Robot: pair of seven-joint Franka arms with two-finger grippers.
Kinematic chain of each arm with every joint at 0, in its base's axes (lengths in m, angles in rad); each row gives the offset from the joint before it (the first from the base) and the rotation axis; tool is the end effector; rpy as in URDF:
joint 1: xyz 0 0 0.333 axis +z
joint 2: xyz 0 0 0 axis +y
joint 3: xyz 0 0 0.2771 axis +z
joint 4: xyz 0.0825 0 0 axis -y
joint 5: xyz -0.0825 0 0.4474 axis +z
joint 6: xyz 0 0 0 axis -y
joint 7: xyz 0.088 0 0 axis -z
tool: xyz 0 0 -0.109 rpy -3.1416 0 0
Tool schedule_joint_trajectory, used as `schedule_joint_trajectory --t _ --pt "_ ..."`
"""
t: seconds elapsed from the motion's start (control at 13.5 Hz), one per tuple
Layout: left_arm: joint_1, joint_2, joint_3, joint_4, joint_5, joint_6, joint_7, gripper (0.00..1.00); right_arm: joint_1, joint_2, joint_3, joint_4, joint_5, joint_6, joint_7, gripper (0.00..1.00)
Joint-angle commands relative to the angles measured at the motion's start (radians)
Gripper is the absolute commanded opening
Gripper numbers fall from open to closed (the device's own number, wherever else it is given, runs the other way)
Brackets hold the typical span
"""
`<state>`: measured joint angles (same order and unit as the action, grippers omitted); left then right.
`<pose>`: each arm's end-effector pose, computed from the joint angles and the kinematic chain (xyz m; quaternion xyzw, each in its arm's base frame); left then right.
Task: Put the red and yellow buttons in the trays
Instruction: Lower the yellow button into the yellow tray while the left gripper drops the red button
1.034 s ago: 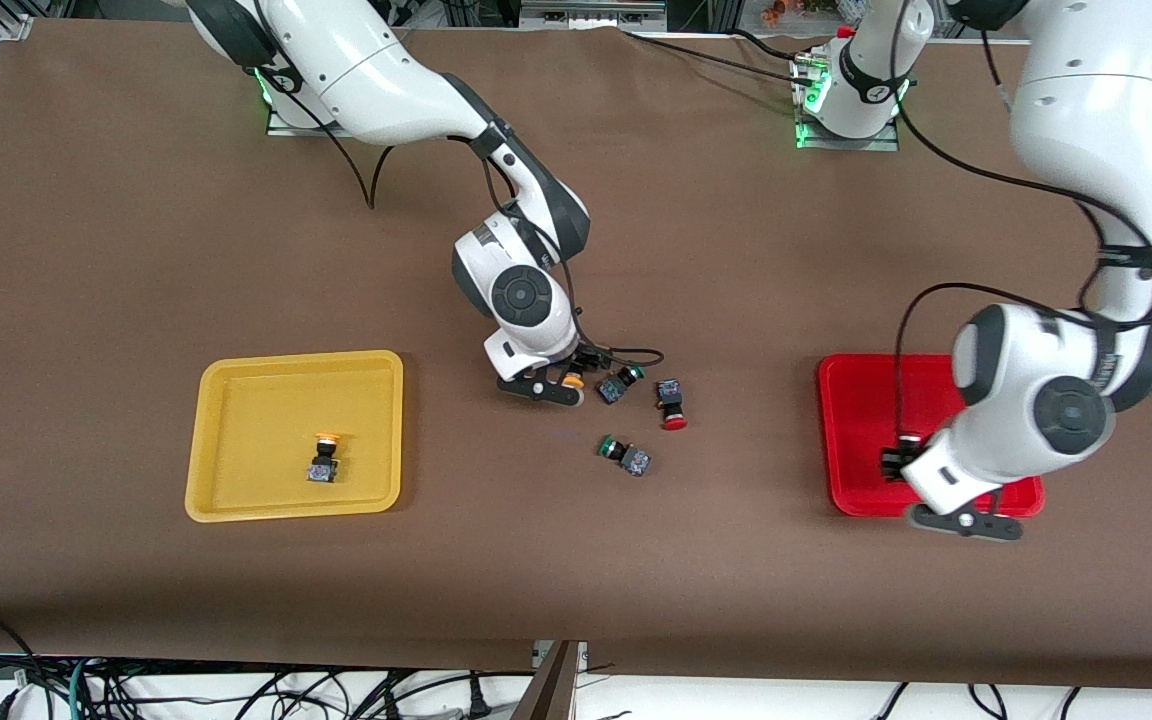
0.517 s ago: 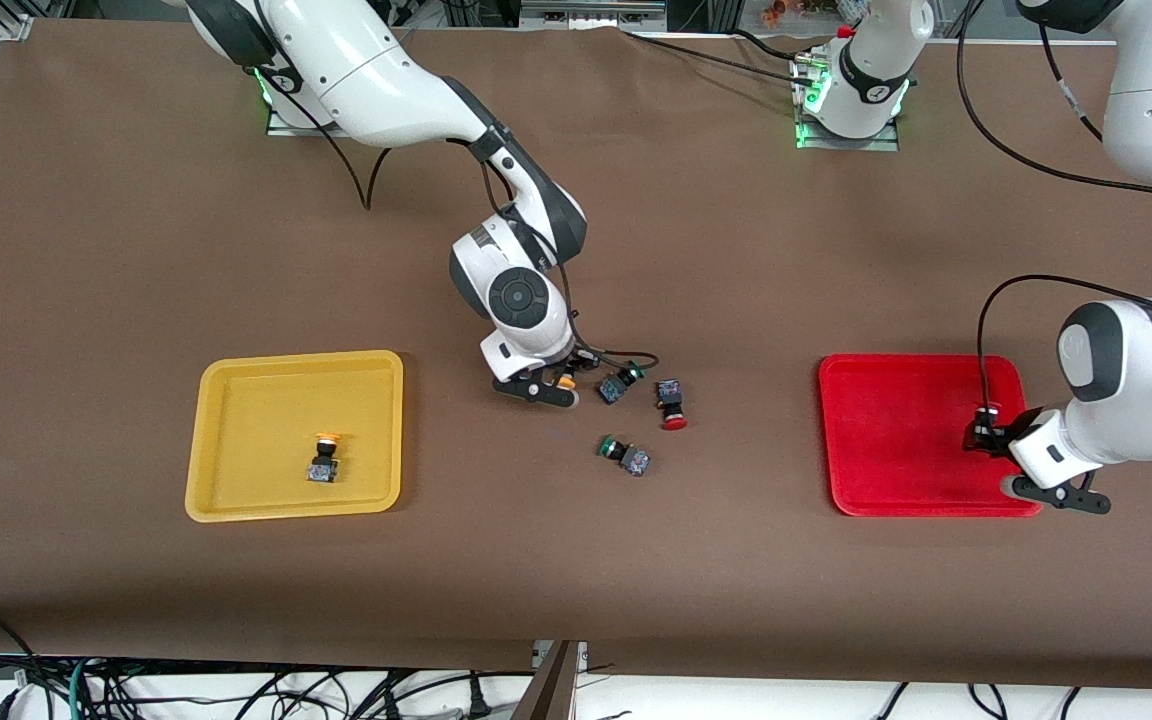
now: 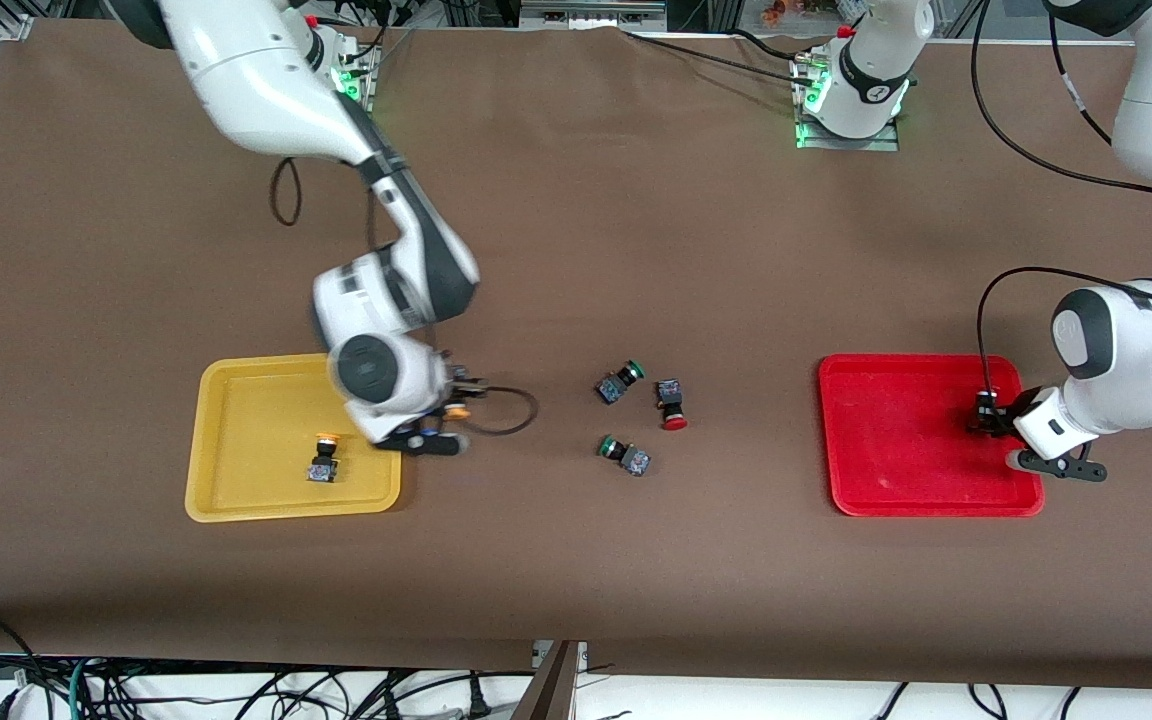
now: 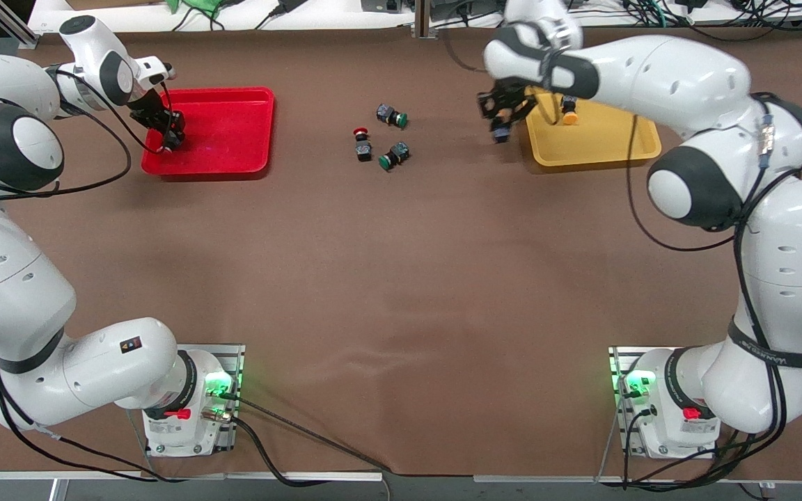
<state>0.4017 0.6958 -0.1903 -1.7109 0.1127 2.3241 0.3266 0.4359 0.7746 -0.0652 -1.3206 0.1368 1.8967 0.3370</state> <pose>0.6673 0.1477 0.1079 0.9961 -0.0779 -0.0268 0.0300 0.6892 0.2871 0.1976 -0.9944 0.0044 0.1054 0.0024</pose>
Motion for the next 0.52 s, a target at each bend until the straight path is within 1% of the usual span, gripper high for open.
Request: schedule_joint_trajectory --t 0.0,0.07,0.15,0.22,0.3,0.37,0.44 --pt "0.003 -0.033 -0.035 -0.021 0.001 0.008 -0.009 1.00 -0.011 -0.028 -0.085 -0.055 0.012 -0.016 -0.192 0.11" --pt "0.003 -0.035 -0.063 -0.015 -0.001 0.008 -0.030 1.00 -0.029 -0.028 -0.085 -0.075 0.014 -0.008 -0.203 0.28" --pt "0.003 -0.036 -0.098 -0.004 0.001 0.004 -0.075 1.00 -0.032 -0.028 -0.085 -0.084 0.014 0.002 -0.207 0.52" --pt "0.002 -0.036 -0.139 0.008 0.001 0.004 -0.116 1.00 -0.032 -0.028 -0.085 -0.081 0.014 0.004 -0.191 0.93" --pt "-0.007 -0.036 -0.176 0.023 0.004 -0.003 -0.157 1.00 -0.032 -0.037 -0.084 -0.078 0.015 -0.002 -0.184 1.00" --pt "-0.042 -0.036 -0.196 0.034 0.004 -0.011 -0.223 1.00 -0.032 -0.063 -0.082 -0.077 0.014 -0.002 -0.164 1.00" --pt "-0.096 -0.036 -0.198 0.048 0.004 -0.011 -0.294 1.00 -0.031 -0.090 -0.079 -0.077 0.014 -0.001 -0.159 1.00"
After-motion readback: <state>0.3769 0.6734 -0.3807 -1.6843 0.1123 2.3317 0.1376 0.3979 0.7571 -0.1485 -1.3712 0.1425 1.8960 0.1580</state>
